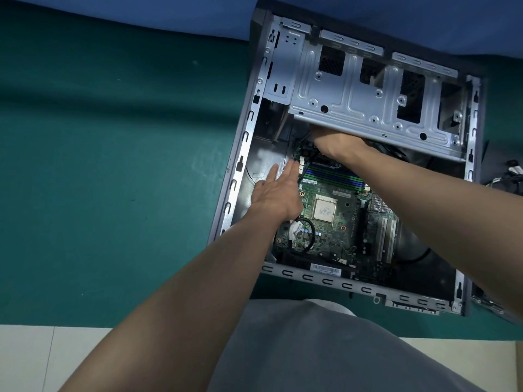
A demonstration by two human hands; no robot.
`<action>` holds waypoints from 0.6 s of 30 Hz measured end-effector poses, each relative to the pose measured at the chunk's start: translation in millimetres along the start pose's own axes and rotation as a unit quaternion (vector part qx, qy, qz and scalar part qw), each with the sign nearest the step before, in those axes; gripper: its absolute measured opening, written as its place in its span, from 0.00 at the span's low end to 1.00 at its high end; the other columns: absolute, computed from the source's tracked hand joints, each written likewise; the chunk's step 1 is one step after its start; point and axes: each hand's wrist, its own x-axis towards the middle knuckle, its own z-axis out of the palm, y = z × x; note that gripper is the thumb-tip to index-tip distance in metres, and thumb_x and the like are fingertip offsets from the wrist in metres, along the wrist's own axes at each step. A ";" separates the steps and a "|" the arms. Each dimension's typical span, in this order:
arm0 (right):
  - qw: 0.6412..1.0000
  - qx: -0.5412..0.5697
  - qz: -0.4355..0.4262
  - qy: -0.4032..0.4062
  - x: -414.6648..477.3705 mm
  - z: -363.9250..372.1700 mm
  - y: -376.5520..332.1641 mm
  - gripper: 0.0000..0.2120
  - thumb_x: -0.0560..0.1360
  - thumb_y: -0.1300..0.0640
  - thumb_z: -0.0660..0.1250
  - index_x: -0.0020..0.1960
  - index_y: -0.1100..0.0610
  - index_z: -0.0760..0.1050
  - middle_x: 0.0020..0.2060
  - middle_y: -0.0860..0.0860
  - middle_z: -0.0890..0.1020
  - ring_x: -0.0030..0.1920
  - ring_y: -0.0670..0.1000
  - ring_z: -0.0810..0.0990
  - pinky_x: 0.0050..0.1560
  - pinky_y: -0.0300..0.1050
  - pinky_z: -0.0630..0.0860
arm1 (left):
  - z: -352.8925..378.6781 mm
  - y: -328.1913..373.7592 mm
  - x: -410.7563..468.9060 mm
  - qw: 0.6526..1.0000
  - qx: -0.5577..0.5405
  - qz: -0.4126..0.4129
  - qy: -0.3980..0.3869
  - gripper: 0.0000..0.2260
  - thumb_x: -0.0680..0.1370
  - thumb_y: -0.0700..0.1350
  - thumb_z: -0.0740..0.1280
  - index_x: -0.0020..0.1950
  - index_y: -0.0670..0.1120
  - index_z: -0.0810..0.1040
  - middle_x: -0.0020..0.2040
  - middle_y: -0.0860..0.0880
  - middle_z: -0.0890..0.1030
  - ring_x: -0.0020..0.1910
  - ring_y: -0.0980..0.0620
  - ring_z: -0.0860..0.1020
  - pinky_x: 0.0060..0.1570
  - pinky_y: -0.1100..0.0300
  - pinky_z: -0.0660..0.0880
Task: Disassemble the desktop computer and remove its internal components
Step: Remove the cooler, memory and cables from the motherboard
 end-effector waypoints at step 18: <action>0.991 0.117 0.041 0.044 -2.4 -0.8 -1.4 0.09 0.82 0.59 0.51 0.48 0.56 0.69 0.47 0.58 0.76 0.53 0.57 0.76 0.61 0.48 0.68 | -0.5 0.3 0.0 1.000 -0.003 -0.002 -0.001 0.39 0.79 0.40 0.63 0.79 0.52 0.38 0.79 0.55 0.38 0.78 0.51 0.40 0.74 0.46 0.44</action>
